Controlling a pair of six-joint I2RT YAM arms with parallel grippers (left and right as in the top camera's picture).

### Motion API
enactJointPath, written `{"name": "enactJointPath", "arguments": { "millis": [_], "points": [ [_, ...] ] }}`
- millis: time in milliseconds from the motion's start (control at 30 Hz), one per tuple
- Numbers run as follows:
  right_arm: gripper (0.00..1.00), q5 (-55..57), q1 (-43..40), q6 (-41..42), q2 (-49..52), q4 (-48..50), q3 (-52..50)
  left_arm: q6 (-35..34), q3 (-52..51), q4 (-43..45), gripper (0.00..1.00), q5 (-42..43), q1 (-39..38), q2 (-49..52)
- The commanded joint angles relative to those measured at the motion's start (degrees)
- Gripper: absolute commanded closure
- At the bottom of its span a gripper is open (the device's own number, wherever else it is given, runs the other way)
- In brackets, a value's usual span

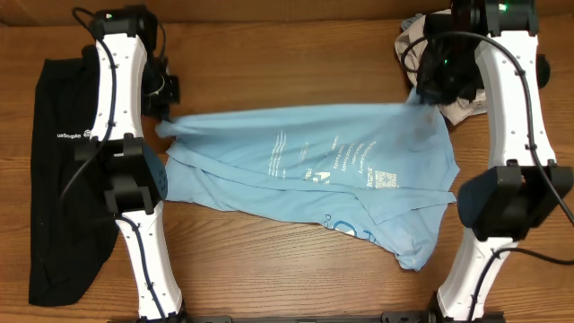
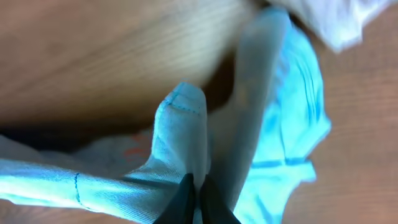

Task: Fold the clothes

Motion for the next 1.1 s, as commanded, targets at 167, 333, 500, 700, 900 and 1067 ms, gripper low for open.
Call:
{"name": "enactJointPath", "arguments": {
  "millis": [167, 333, 500, 700, 900, 1067],
  "points": [
    [0.96, 8.35, -0.50, 5.53, -12.70, 4.72, -19.74, 1.62, -4.46, -0.17, 0.96, -2.10, 1.07, 0.20],
    [0.96, 6.32, -0.50, 5.77, -20.39, 11.89, -36.87, 2.58, -5.55, -0.17, 0.96, -2.10, 1.01, -3.04],
    [0.96, 4.35, -0.50, 6.78, -21.24, 19.47, -49.40, 3.13, -11.98, -0.13, 0.96, -3.43, 0.72, -6.80],
    [0.79, 2.89, -0.50, 6.75, -21.22, 21.66, -53.64, 4.42, -18.80, 3.10, 0.85, -3.41, -0.31, -6.78],
    [0.64, 2.91, -0.57, 6.73, -21.22, 20.83, -55.01, 5.55, -24.15, 5.92, 0.43, -3.37, -1.73, -6.78],
    [0.61, 2.89, -0.57, 5.81, -21.24, 25.88, -54.80, 5.55, -25.03, 9.84, 0.38, -2.89, -2.05, -6.78]
  ]
}}
